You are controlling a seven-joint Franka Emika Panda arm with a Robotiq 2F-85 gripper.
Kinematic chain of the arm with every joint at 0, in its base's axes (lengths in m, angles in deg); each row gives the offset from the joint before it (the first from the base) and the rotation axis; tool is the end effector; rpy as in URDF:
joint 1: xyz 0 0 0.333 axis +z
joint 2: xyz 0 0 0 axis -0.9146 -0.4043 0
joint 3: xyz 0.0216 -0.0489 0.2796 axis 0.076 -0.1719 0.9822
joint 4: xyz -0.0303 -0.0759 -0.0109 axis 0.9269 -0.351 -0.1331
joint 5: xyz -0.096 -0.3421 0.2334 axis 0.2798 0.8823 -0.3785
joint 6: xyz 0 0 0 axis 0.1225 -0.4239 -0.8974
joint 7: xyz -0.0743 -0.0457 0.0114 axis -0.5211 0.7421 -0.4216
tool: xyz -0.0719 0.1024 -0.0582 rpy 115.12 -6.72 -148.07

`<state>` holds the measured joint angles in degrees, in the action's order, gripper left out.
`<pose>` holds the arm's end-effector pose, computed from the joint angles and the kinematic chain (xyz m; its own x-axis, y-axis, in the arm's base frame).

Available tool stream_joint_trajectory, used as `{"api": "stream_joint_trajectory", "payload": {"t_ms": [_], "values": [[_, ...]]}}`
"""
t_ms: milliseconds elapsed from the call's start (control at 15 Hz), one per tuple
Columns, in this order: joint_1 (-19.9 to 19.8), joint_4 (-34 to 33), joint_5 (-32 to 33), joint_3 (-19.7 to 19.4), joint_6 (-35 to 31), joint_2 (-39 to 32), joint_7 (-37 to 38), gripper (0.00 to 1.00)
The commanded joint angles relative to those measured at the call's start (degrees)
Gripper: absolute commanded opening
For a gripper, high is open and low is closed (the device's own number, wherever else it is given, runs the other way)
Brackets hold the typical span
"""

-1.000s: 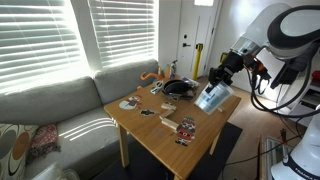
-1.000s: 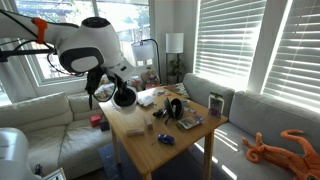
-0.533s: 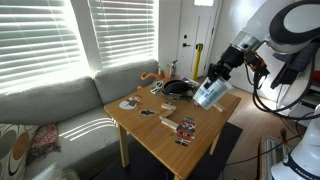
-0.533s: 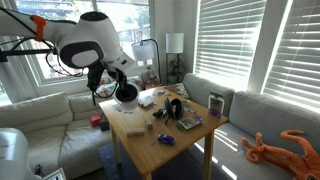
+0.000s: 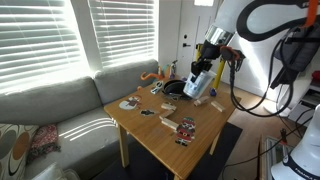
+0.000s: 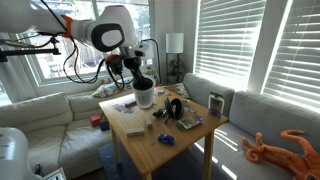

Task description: Set the cup upright on the table

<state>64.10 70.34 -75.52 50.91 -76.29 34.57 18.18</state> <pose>0.5090 0.0442 0.4825 0.9147 -0.3081 0.2615 -0.2679 -0.9468 -0.1784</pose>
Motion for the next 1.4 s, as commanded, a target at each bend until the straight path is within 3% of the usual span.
{"api": "stream_joint_trajectory", "payload": {"t_ms": [0, 200, 400, 533, 733, 933, 1067, 1333], "values": [[0.7, -2.6, 2.2, -0.6, 0.1, -3.3, -0.2, 0.05], [0.9, -7.9, 4.1, -0.7, 0.1, -9.7, -0.8, 0.05], [1.0, -8.9, 4.2, -0.7, 0.2, -10.3, -1.0, 0.01], [2.7, -9.9, 3.4, 0.6, -4.4, -12.2, -1.1, 0.01], [5.2, -14.4, 7.4, 3.5, -7.9, -16.9, -0.8, 0.01], [6.2, -23.5, 16.8, 5.2, -1.1, -24.4, 1.7, 0.01], [7.1, -29.8, 21.8, 4.5, 5.3, -28.8, -1.2, 0.01], [8.7, -41.8, 26.4, 2.8, 11.3, -38.1, -6.5, 0.01]]}}
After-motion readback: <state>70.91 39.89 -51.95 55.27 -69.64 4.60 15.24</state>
